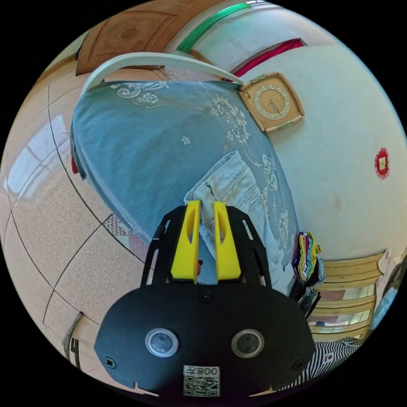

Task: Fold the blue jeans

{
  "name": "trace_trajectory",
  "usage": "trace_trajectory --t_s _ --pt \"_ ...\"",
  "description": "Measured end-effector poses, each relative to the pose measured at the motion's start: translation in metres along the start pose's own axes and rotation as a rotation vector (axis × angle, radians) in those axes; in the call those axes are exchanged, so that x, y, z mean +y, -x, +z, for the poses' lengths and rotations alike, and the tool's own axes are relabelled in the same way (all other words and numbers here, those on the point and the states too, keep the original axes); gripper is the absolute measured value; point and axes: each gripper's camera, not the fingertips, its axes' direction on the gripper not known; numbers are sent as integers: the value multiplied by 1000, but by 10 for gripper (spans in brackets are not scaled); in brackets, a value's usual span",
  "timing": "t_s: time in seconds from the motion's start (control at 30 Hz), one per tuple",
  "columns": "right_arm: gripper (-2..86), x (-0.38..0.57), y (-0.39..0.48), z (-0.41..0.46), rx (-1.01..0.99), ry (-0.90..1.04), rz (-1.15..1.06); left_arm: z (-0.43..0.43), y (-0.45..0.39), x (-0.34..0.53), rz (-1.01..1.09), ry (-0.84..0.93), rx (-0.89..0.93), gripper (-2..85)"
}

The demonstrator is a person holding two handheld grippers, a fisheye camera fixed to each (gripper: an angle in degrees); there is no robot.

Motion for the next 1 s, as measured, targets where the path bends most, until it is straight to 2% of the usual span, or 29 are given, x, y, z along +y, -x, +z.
trace_trajectory --t_s 0.13,0.27,0.43,0.5,0.7,0.87,1.0 --pt "47 21 -33 -8 -128 -63 141 0 -31 33 -12 -75 62 36" --pt "60 62 -79 -37 -248 -173 320 56 -143 84 299 144 173 35" --pt "60 141 -161 -103 -107 -325 598 149 -308 181 718 460 370 41" --pt "69 178 -218 -130 49 -336 757 192 -382 239 916 575 388 48" --pt "92 232 -349 -154 244 -193 1064 270 -509 355 1219 689 310 62" --pt "91 251 -407 -147 308 -59 1144 310 -566 422 1341 716 192 64" --pt "92 277 -435 -123 276 35 1200 327 -602 468 1401 695 119 51"
